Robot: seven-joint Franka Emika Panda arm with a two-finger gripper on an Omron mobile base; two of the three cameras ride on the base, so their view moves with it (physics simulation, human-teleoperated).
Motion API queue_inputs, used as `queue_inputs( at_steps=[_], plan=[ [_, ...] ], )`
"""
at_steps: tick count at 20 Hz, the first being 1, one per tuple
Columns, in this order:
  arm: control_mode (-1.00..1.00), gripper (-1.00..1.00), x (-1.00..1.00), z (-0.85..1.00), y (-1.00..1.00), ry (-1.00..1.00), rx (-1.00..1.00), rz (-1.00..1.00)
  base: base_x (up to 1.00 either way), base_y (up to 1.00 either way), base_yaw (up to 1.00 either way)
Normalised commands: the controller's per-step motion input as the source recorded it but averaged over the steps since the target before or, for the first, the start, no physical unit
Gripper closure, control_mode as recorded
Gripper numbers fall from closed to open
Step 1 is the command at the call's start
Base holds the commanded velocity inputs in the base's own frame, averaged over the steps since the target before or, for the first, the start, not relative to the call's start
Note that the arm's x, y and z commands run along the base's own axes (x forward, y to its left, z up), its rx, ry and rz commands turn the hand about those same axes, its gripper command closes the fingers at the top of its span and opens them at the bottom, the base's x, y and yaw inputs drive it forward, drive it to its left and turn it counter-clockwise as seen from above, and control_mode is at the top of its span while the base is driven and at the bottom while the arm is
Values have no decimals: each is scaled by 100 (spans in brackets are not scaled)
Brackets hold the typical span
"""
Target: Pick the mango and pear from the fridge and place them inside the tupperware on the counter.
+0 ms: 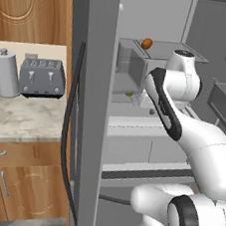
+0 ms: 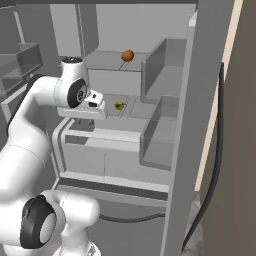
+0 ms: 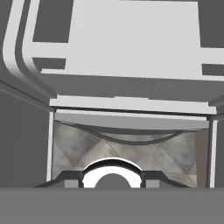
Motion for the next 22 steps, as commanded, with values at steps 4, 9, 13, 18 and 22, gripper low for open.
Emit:
queue_inputs(
  at_steps=[4,9,13,18,22],
  plan=[
    [100,-100,0,0,0,0,0,0,3,0,0],
    [100,-100,0,0,0,0,0,0,22,-20,0],
    [100,-100,0,0,0,0,0,0,25,-26,0],
    [100,-100,0,0,0,0,0,0,37,-28,1],
    [100,-100,0,0,0,0,0,0,45,-41,8]
  ],
)
